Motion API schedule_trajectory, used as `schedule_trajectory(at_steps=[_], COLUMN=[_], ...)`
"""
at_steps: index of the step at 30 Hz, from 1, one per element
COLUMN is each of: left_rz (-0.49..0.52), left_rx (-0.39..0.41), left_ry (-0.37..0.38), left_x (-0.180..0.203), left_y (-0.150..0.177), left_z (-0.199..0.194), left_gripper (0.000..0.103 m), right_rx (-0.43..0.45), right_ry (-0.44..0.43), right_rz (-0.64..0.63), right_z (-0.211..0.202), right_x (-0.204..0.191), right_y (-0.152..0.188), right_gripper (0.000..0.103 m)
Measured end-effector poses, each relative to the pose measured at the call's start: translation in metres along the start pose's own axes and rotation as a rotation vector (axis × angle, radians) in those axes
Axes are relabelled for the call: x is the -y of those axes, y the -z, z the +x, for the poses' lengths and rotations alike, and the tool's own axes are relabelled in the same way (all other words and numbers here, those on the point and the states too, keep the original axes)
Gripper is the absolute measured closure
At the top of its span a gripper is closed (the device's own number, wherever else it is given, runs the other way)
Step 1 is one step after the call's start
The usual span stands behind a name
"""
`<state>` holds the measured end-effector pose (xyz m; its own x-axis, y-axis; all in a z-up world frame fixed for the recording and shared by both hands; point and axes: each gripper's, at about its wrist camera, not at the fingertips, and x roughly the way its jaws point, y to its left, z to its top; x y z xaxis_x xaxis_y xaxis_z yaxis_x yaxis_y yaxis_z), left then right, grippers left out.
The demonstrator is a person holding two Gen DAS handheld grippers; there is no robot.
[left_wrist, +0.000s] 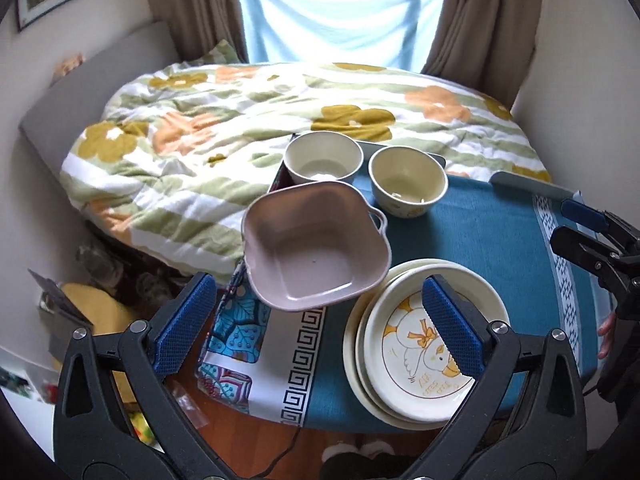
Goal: Organize plates and bowls
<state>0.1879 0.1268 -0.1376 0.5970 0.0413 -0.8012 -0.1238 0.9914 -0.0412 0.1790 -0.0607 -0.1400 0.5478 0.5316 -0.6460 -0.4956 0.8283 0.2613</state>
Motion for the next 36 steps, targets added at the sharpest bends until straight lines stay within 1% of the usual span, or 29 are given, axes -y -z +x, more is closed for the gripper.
schedule_trajectory(at_steps=[2,4,6,9,11,13,15,17,18,20,21,22,23,24,25,26,27,29,30,32,34,36], left_rz=[-0.081,-0.167,-0.234,-0.316,-0.339,-0.333,-0.325,-0.326,-0.328,-0.330,-0.330,-0.329,-0.326,-0.323,-0.320,-0.315,-0.307,-0.286,-0.272,-0.251,-0.224,-0.202], left_rx=[-0.043,-0.087,-0.121,-0.174,-0.201,-0.225,-0.259,-0.291,-0.304,-0.323,-0.330,-0.335,-0.339,-0.343,-0.348,-0.354,-0.364,-0.377,-0.378,-0.373,-0.366,-0.356], left_ry=[0.051,0.115,0.137,0.181,0.223,0.238,0.256,0.278,0.287,0.302,0.310,0.315,0.317,0.319,0.322,0.325,0.324,0.307,0.300,0.283,0.260,0.250], left_x=[-0.023,-0.047,-0.067,-0.088,-0.093,-0.094,-0.092,-0.095,-0.097,-0.100,-0.100,-0.101,-0.101,-0.101,-0.101,-0.101,-0.100,-0.098,-0.098,-0.097,-0.096,-0.094], left_y=[-0.003,-0.005,-0.005,0.001,0.004,0.005,0.007,0.006,0.006,0.003,0.002,0.000,-0.001,-0.002,-0.004,-0.004,-0.004,-0.004,-0.004,-0.004,-0.005,-0.006], left_z=[0.012,0.027,0.045,0.072,0.087,0.100,0.116,0.131,0.138,0.151,0.156,0.161,0.165,0.169,0.172,0.176,0.180,0.184,0.185,0.186,0.186,0.184], left_gripper=[0.001,0.001,0.001,0.001,0.003,0.006,0.011,0.022,0.025,0.033,0.034,0.036,0.038,0.039,0.044,0.054,0.059,0.070,0.073,0.077,0.078,0.078], right_rx=[-0.071,-0.119,-0.163,-0.257,-0.307,-0.356,-0.388,-0.409,-0.418,-0.448,-0.464,-0.475,-0.482,-0.489,-0.495,-0.500,-0.504,-0.512,-0.516,-0.517,-0.514,-0.511], right_ry=[0.012,0.011,-0.022,-0.032,-0.030,-0.044,-0.051,-0.046,-0.047,-0.046,-0.046,-0.044,-0.042,-0.040,-0.037,-0.036,-0.037,-0.037,-0.038,-0.035,-0.025,-0.021], right_rz=[-0.033,-0.031,0.000,0.027,0.035,0.045,0.048,0.042,0.039,0.038,0.043,0.048,0.052,0.057,0.063,0.069,0.076,0.089,0.094,0.099,0.090,0.088], right_z=[0.017,0.037,0.059,0.099,0.122,0.145,0.162,0.177,0.184,0.197,0.203,0.207,0.212,0.215,0.218,0.221,0.223,0.227,0.228,0.230,0.230,0.230], right_x=[-0.008,-0.014,-0.016,-0.019,-0.020,-0.021,-0.023,-0.026,-0.027,-0.026,-0.026,-0.026,-0.026,-0.026,-0.025,-0.025,-0.024,-0.023,-0.023,-0.023,-0.024,-0.026], right_y=[-0.014,-0.025,-0.030,-0.032,-0.030,-0.026,-0.022,-0.021,-0.020,-0.018,-0.017,-0.016,-0.015,-0.013,-0.012,-0.011,-0.010,-0.010,-0.009,-0.009,-0.009,-0.008], right_gripper=[0.006,0.006,0.006,0.006,0.006,0.006,0.007,0.007,0.013,0.030,0.032,0.037,0.039,0.045,0.050,0.055,0.058,0.073,0.075,0.081,0.085,0.085])
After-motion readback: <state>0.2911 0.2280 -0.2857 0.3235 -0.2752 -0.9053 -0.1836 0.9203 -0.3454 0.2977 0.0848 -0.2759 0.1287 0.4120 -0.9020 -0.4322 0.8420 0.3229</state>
